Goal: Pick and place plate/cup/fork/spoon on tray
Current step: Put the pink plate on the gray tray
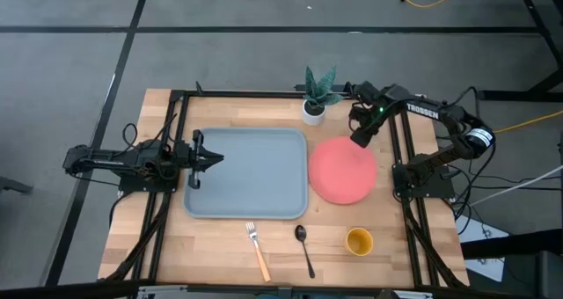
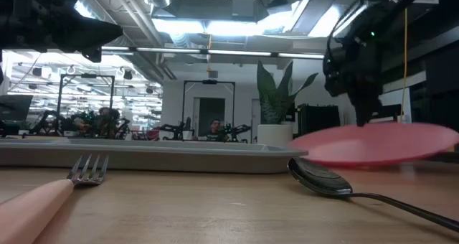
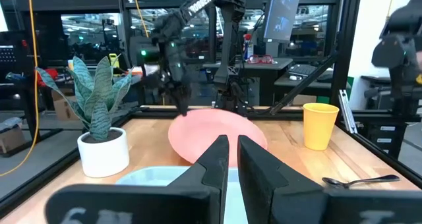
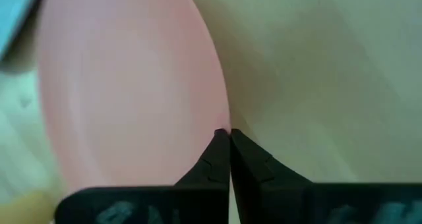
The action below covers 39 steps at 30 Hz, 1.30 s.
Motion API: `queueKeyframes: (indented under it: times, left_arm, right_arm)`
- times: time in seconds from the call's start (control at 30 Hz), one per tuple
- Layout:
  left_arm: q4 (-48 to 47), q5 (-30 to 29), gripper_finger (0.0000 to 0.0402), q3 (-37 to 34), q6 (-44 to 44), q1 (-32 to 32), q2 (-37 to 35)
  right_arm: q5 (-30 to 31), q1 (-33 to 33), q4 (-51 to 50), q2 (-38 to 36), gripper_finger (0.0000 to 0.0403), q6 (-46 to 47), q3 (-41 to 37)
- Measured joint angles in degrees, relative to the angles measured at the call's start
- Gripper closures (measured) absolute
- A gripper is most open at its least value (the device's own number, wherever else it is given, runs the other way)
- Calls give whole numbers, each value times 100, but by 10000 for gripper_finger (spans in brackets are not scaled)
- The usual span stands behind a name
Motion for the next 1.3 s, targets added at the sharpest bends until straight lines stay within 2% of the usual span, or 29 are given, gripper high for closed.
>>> queueKeyframes:
  times: [0.17,0.33,0.53,0.7,0.77,0.93,1.03,1.3]
  left_arm:
    - [0,0,374,2,-2,0,0]
    - [0,0,374,0,-2,2,0]
    - [-48,0,374,0,-2,0,0]
    - [-46,0,374,0,-2,2,0]
    - [-44,0,374,0,-4,0,0]
    - [-44,0,374,0,-4,1,0]
    - [-44,0,374,0,-7,0,0]
    - [-42,0,374,1,-9,2,0]
  right_arm:
    - [252,1,-849,0,403,16,828]
    - [248,2,-1396,0,402,81,1500]
    - [-275,2,-1615,0,402,98,1864]
    - [-345,0,-1690,0,402,83,1991]
    - [-572,0,-1711,0,402,81,2026]
    - [-1456,132,-1389,0,402,194,2038]
    - [-1470,387,-993,2,402,555,2038]
    - [-1488,1449,1122,97,402,1303,1894]
